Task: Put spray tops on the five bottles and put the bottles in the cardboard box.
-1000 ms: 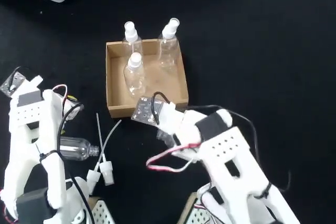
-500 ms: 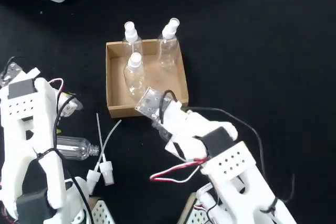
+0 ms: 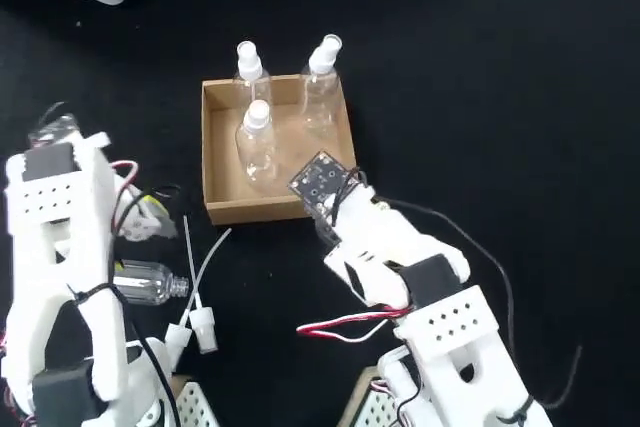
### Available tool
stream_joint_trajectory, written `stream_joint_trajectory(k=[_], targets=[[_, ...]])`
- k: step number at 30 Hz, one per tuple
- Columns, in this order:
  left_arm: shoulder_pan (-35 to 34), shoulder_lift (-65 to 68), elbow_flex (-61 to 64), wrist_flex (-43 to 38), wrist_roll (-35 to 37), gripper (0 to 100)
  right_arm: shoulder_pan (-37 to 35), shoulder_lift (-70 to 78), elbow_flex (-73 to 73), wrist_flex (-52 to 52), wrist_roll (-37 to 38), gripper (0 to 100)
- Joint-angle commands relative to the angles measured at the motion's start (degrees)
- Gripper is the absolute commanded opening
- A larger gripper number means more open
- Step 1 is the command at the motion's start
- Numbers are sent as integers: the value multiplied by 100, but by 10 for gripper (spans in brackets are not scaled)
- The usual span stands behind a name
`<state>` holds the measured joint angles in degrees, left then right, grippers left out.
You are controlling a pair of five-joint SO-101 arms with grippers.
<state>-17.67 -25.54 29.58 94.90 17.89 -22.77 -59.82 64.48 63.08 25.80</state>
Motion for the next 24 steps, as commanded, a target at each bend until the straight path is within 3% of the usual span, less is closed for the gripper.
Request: stream_joint_trajectory(k=[1, 19, 24], targets=[[664, -88, -268, 369, -53, 274, 149, -180, -13, -176, -176, 81], [1815, -88, 637, 308, -88, 273, 158, -180, -4, -185, -352, 81], [2035, -88, 1068, -132, -62, 273, 158, -180, -4, -193, -369, 81]])
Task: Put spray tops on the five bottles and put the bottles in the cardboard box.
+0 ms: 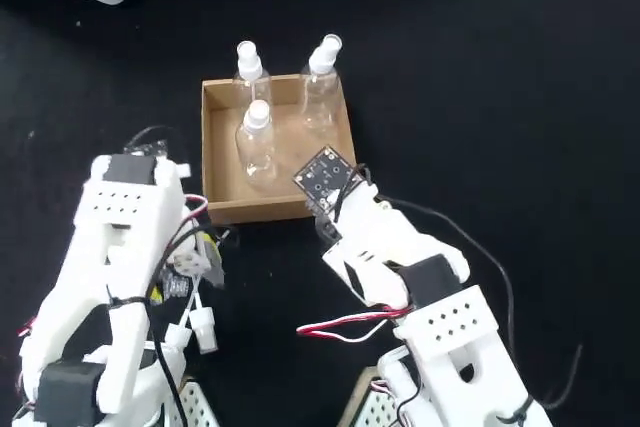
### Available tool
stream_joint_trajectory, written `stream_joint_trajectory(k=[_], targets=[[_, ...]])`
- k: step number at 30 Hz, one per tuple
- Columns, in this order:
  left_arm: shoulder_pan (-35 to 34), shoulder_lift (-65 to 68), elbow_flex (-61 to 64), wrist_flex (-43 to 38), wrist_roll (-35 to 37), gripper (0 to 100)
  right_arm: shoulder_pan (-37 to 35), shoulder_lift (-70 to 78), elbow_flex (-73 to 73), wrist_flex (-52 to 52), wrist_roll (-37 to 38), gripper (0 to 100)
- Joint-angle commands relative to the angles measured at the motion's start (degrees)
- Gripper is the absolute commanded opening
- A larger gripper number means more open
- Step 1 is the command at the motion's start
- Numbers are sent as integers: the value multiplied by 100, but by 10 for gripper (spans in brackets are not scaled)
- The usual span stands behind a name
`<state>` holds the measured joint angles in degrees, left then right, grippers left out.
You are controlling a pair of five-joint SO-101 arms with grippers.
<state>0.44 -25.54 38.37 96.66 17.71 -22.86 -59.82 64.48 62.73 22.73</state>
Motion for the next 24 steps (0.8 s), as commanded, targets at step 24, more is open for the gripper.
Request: stream_joint_trajectory(k=[24], targets=[[690, -9, 1736, -2470, -26, 273, 176, -180, 233, -501, -44, 81]])
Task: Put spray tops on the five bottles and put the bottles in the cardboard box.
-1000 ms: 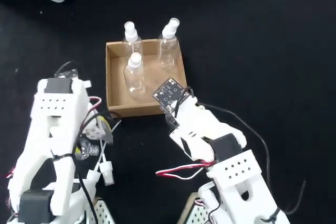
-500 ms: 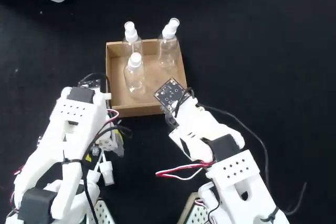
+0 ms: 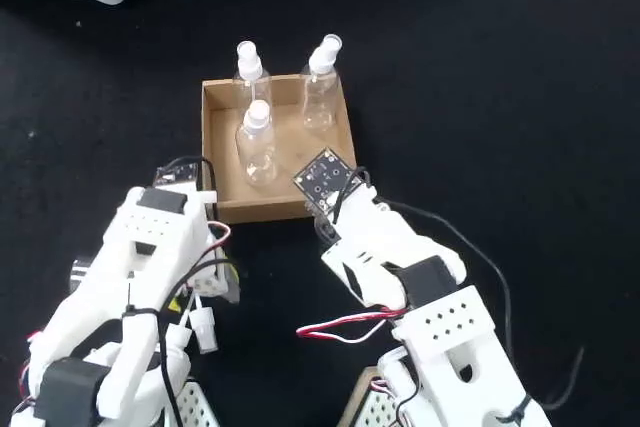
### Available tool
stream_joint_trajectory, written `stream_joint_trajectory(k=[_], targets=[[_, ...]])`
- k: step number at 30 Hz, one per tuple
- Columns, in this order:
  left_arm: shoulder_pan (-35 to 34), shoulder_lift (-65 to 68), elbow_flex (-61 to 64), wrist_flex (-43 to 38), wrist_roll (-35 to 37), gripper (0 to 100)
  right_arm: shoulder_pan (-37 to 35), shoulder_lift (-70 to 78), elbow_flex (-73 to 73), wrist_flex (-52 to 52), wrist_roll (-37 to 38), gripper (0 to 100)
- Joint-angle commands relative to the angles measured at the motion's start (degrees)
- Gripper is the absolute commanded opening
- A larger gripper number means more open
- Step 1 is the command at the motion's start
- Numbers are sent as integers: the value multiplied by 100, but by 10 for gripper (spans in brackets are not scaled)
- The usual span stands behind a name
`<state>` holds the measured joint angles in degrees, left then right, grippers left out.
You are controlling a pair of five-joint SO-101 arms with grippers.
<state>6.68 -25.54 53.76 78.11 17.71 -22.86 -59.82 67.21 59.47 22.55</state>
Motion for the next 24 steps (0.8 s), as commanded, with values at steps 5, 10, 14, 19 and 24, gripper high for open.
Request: stream_joint_trajectory(k=[5, 10, 14, 19, 24], targets=[[66, -9, 444, -1011, -9, 273, 176, -180, -40, -185, -18, 81], [171, -9, 787, -1723, 290, 167, 176, -180, -40, -185, -18, 81], [576, -35, 1253, -2470, 290, 43, 176, -180, -40, -185, -18, 81], [655, -79, 1314, -2505, 290, 35, 176, -180, -40, -185, -9, 81], [646, -88, 1262, -2488, 255, 35, 176, -180, -40, -185, 0, 81]])
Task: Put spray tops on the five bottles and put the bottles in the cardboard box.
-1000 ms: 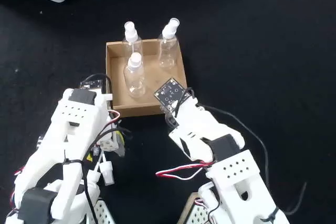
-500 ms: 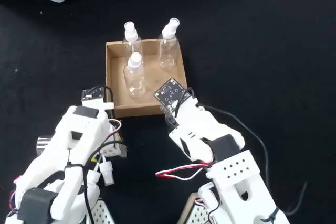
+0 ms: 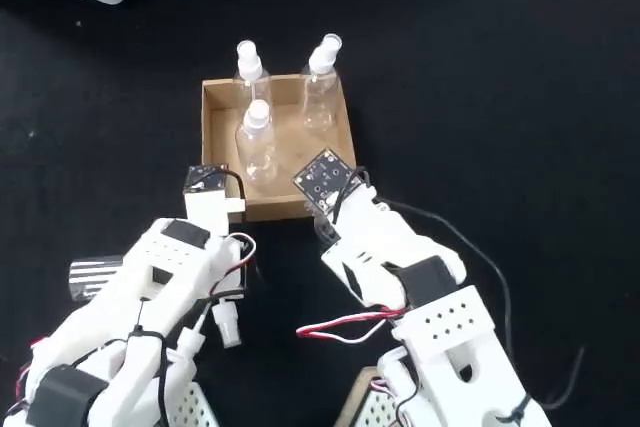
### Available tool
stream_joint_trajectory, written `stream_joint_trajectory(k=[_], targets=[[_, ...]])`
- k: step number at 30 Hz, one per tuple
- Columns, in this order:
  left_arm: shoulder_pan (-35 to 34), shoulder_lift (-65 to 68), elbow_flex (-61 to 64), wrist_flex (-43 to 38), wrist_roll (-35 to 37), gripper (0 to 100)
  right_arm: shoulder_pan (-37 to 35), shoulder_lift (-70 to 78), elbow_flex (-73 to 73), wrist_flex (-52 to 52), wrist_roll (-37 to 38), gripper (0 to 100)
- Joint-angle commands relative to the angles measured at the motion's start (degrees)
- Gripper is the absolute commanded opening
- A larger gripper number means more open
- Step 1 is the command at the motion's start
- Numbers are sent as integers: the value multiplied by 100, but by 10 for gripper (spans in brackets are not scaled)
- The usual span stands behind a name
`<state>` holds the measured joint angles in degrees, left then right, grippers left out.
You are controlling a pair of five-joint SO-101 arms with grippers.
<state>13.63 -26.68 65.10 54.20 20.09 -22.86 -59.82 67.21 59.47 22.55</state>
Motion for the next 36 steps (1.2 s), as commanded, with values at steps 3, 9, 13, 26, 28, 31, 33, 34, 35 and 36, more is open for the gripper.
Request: stream_joint_trajectory(k=[3, 9, 13, 26, 28, 31, 33, 34, 35, 36], targets=[[-136, 26, -48, 211, 18, 27, 176, -180, -40, -185, 0, 81], [-840, 26, -1059, 1495, 70, 28, 176, -180, -40, -185, 0, 81], [-1305, 26, -1429, 1855, 378, 28, 176, -180, -40, -185, 0, 81], [-1508, 35, -1508, 1837, 1987, 30, 176, -180, -40, -185, 0, 81], [-1692, 44, -1604, 1873, 2013, 30, 176, -180, -40, -185, 0, 81], [-2176, 35, -1675, 1881, 2013, 30, 176, -180, -40, -185, 0, 81], [-2527, 35, -1684, 1881, 2013, 30, 176, -180, -40, -185, 0, 81], [-2703, 35, -1684, 1881, 2013, 30, 176, -180, -40, -185, 0, 81], [-2888, 35, -1657, 1881, 2013, 30, 176, -180, -40, -185, 0, 81], [-3099, 35, -1640, 1881, 2013, 30, 176, -180, -31, -185, 0, 81]])
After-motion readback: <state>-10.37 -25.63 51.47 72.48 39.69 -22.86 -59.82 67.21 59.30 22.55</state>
